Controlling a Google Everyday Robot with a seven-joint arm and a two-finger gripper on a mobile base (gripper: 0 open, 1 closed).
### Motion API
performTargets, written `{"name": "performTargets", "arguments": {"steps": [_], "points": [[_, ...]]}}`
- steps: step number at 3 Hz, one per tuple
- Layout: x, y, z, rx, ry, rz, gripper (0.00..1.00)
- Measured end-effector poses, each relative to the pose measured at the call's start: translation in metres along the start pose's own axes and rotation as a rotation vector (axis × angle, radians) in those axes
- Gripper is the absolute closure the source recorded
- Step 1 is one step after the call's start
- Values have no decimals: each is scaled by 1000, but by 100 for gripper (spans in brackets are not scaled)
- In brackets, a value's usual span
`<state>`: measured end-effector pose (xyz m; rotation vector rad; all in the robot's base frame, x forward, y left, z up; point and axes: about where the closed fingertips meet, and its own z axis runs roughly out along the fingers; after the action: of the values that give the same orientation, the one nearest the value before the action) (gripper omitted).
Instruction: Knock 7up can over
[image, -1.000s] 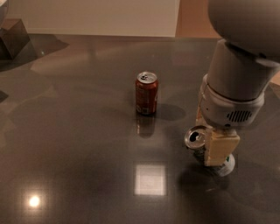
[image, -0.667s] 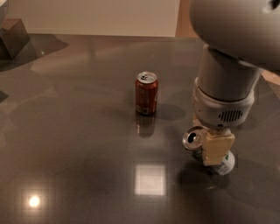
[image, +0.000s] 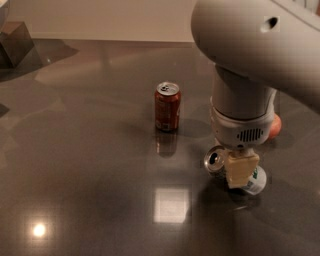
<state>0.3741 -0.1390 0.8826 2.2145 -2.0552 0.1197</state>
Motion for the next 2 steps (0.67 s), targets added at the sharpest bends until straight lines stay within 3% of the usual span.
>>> {"name": "performTargets", "arguments": {"steps": [1,2], "points": [[-3,2,9,-26,5,-9,0],[-3,8,20,-71,-40,11,0]]}}
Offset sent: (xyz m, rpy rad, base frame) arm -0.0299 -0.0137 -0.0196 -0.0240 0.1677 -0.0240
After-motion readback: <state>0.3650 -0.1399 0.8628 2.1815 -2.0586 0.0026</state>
